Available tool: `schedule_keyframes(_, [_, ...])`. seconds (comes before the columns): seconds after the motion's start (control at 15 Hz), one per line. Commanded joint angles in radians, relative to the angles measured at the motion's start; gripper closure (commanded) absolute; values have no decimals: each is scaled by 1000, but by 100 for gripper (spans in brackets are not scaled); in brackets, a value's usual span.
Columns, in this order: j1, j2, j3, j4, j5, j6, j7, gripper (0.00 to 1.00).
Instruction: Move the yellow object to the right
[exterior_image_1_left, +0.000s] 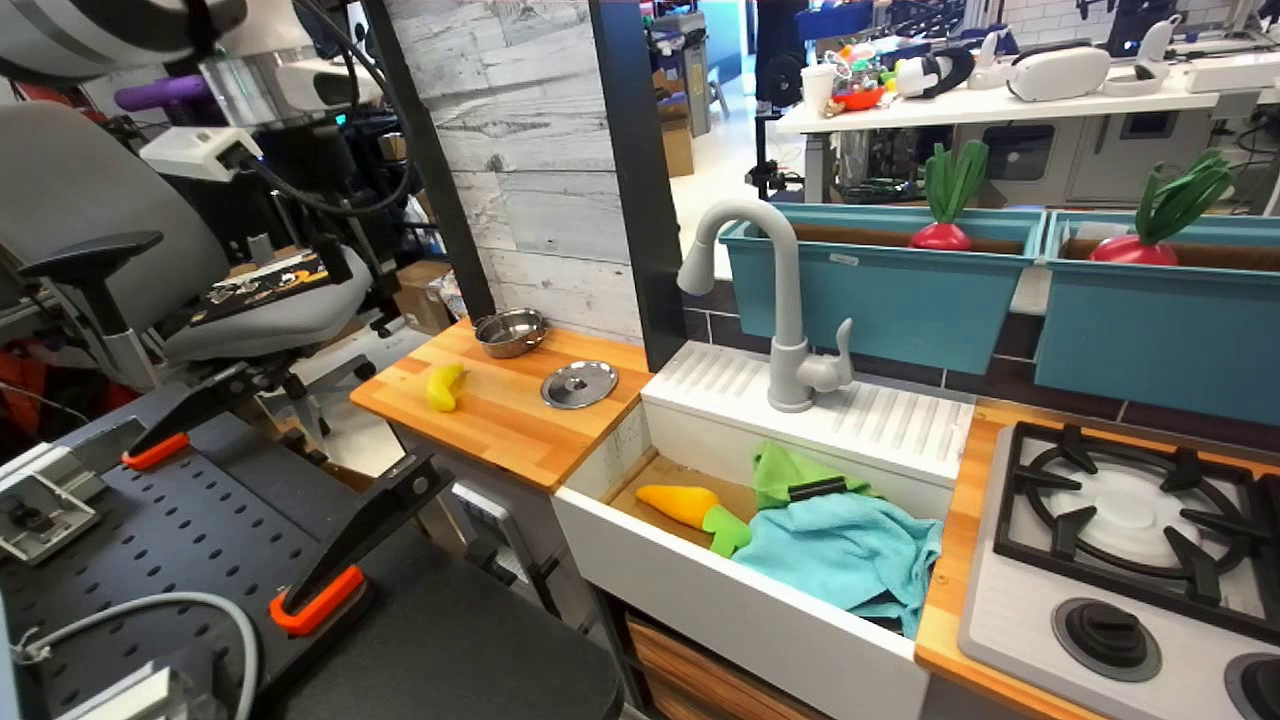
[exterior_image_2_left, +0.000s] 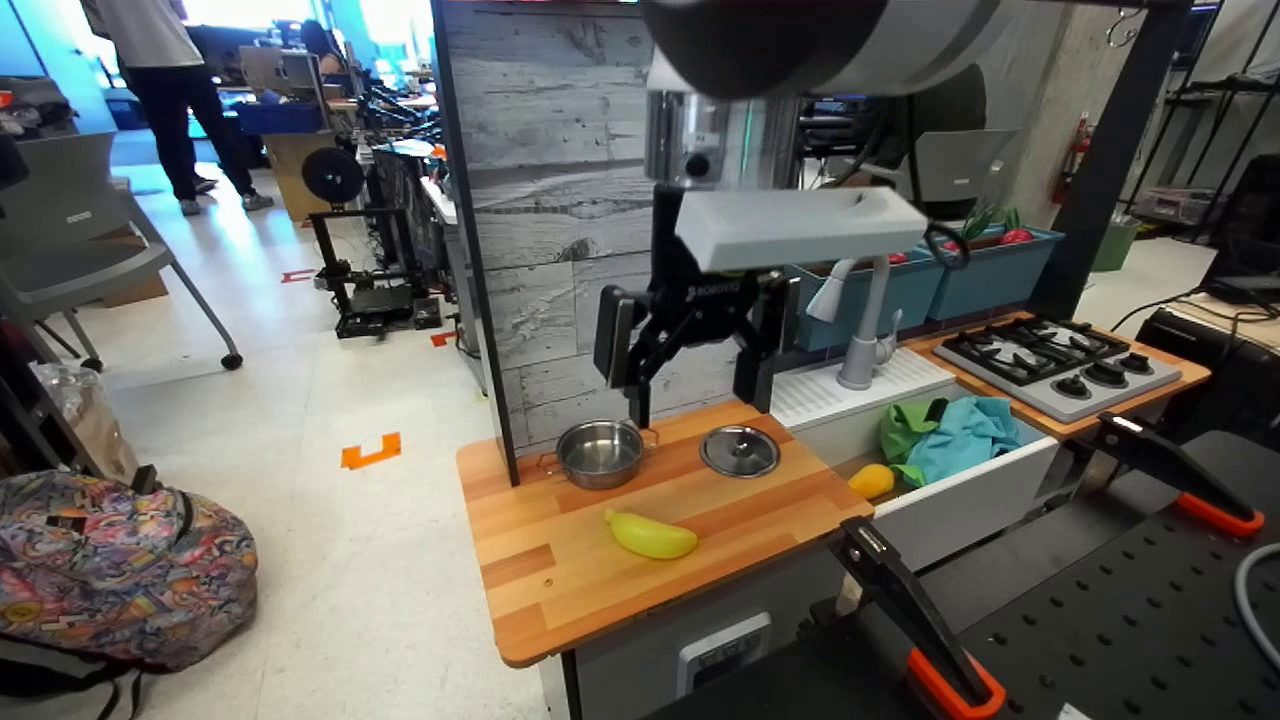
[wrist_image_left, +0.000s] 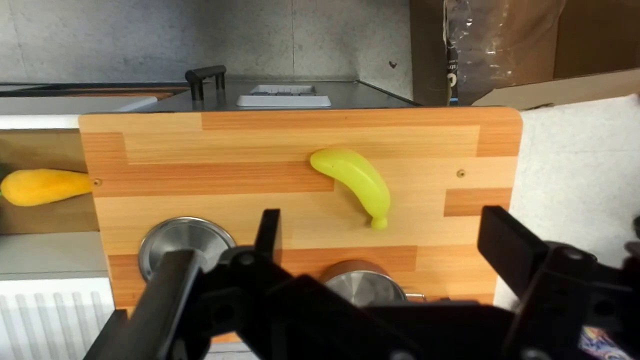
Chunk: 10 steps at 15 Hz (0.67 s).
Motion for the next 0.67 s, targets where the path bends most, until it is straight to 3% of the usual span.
schedule_keyframes(0.0, [61, 175, -48, 160, -32, -15, -42, 0])
schedule_keyframes(0.2, [95, 281, -71, 245, -37, -22, -72, 0])
schedule_keyframes(0.6, [98, 442, -70, 386, -24, -32, -140, 0])
